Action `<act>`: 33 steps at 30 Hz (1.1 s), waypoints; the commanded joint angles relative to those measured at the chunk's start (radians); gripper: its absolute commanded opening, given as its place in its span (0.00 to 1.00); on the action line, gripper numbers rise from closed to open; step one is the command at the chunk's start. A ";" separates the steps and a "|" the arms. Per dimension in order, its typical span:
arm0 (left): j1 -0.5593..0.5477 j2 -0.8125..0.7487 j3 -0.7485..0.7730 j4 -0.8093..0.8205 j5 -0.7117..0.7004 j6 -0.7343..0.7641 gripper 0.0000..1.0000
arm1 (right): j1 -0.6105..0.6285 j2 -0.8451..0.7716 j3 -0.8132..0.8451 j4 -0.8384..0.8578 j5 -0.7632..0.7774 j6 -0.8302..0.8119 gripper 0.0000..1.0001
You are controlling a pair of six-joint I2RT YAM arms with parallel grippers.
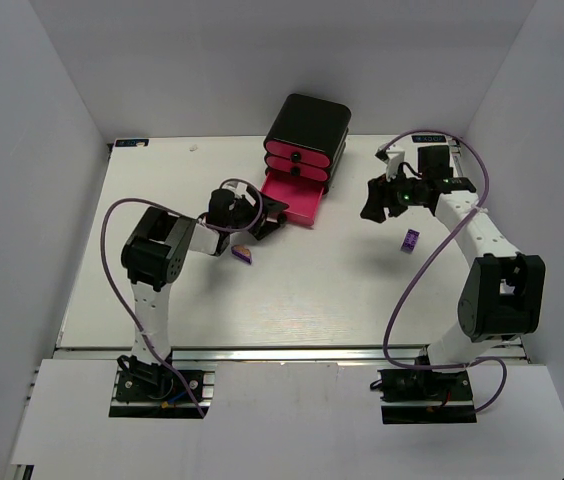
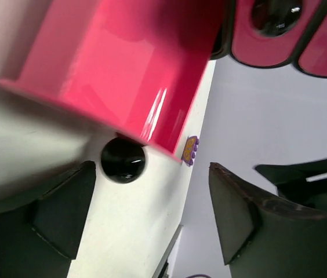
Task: Sort the legos into containers by color
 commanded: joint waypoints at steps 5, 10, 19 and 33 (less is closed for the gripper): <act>0.016 -0.231 0.080 -0.385 -0.038 0.190 0.97 | -0.024 0.069 0.033 -0.116 0.529 0.313 0.63; 0.016 -0.383 0.069 -0.589 -0.112 0.318 0.98 | -0.051 0.054 -0.034 -0.144 0.570 0.418 0.70; 0.062 -0.594 0.080 -1.006 -0.430 0.388 0.98 | -0.068 0.149 -0.039 -0.111 0.709 0.459 0.89; 0.111 -0.847 -0.053 -1.117 -0.517 0.388 0.95 | -0.111 0.351 0.082 -0.102 0.662 0.493 0.63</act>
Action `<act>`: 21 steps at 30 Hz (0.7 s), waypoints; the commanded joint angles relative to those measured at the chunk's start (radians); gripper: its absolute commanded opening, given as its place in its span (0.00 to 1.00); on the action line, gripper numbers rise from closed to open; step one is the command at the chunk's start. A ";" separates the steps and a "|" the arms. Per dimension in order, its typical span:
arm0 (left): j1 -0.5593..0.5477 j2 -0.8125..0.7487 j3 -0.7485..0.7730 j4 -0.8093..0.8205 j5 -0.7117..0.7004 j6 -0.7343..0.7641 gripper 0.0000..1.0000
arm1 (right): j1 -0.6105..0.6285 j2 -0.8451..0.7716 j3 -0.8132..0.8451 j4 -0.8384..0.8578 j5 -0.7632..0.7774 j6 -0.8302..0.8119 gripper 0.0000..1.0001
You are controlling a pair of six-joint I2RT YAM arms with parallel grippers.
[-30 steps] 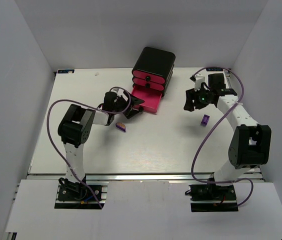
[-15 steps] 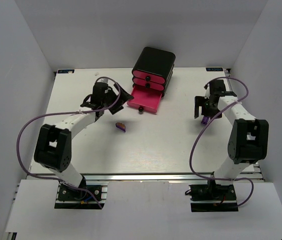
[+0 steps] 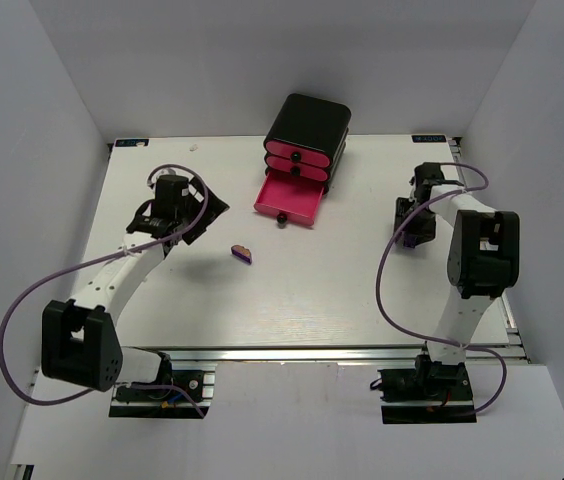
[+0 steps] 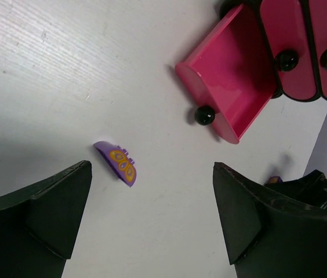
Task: Sort the legos into containers by color
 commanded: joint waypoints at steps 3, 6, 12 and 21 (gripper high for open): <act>-0.002 -0.083 -0.078 -0.016 0.005 -0.025 0.90 | -0.028 0.010 0.033 0.020 -0.057 -0.026 0.42; -0.002 -0.098 -0.123 0.016 0.052 -0.060 0.83 | -0.013 -0.019 0.024 0.049 -0.123 -0.093 0.22; -0.002 -0.065 -0.155 0.011 0.111 -0.154 0.73 | 0.099 -0.135 0.050 0.074 -0.413 -0.512 0.03; -0.011 0.113 -0.057 -0.119 0.190 -0.251 0.76 | 0.337 -0.059 0.293 0.160 -0.542 -0.808 0.04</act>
